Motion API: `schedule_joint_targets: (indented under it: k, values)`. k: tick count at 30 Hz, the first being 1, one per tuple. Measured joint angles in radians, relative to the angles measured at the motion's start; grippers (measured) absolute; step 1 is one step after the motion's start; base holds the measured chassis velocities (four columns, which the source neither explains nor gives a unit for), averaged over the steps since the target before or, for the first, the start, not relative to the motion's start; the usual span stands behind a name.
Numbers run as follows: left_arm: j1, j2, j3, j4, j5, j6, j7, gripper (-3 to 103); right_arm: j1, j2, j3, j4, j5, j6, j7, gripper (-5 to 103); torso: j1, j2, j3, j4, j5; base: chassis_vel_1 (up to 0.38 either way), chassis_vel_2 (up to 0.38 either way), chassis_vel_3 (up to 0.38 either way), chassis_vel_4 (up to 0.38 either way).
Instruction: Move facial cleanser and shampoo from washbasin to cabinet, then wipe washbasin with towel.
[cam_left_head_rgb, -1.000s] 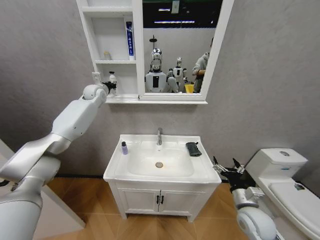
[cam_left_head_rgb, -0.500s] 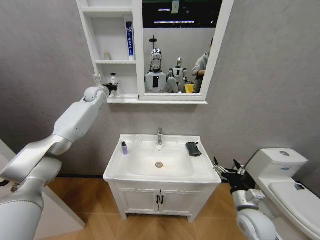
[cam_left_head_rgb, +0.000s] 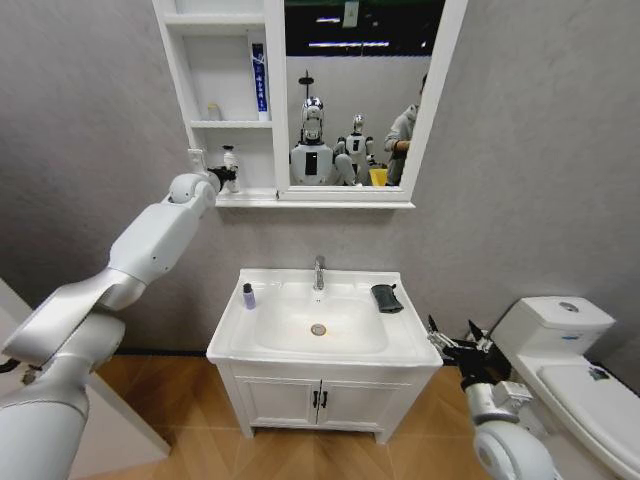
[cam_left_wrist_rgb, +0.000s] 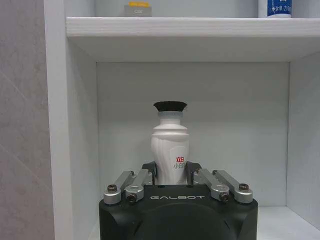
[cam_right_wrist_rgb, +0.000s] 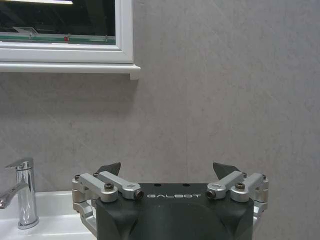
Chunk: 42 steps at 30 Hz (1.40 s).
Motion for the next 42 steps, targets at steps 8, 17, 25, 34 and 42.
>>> schedule_joint_targets:
  k: [8, 17, 25, 34, 42]
  values:
    - [0.009, -0.002, -0.003, 0.001, 0.010, 0.003, 0.000, 56, 0.007, -0.012, 0.001, 0.000, 0.006, 0.001, 0.000, 100, 0.000, 0.000, 0.000, 0.0000, 0.0000, 0.000, 0.000, 0.000, 0.000]
    - [0.017, -0.002, -0.006, -0.013, 0.009, 0.014, -0.007, 84, 0.012, -0.016, 0.002, -0.003, 0.015, 0.003, -0.002, 100, 0.000, 0.000, 0.000, 0.0001, 0.0000, 0.000, 0.000, 0.000, 0.000]
    - [0.036, 0.022, -0.019, -0.066, -0.003, 0.025, -0.029, 100, 0.013, -0.023, 0.002, -0.003, 0.020, 0.003, -0.002, 100, 0.000, 0.000, 0.000, 0.0000, 0.0000, 0.000, 0.000, 0.000, 0.000]
    - [0.139, 0.155, -0.080, -0.374, -0.114, 0.097, -0.161, 100, 0.017, -0.022, -0.004, -0.004, 0.024, -0.002, -0.002, 100, 0.000, 0.000, 0.000, 0.0001, 0.0002, 0.000, 0.000, 0.000, 0.000]
    - [0.335, 0.276, -0.193, -0.546, -0.123, 0.105, -0.232, 100, 0.015, -0.006, -0.015, -0.004, 0.026, -0.014, -0.003, 100, 0.000, 0.000, 0.000, 0.0000, -0.0002, 0.000, 0.000, 0.000, 0.000]
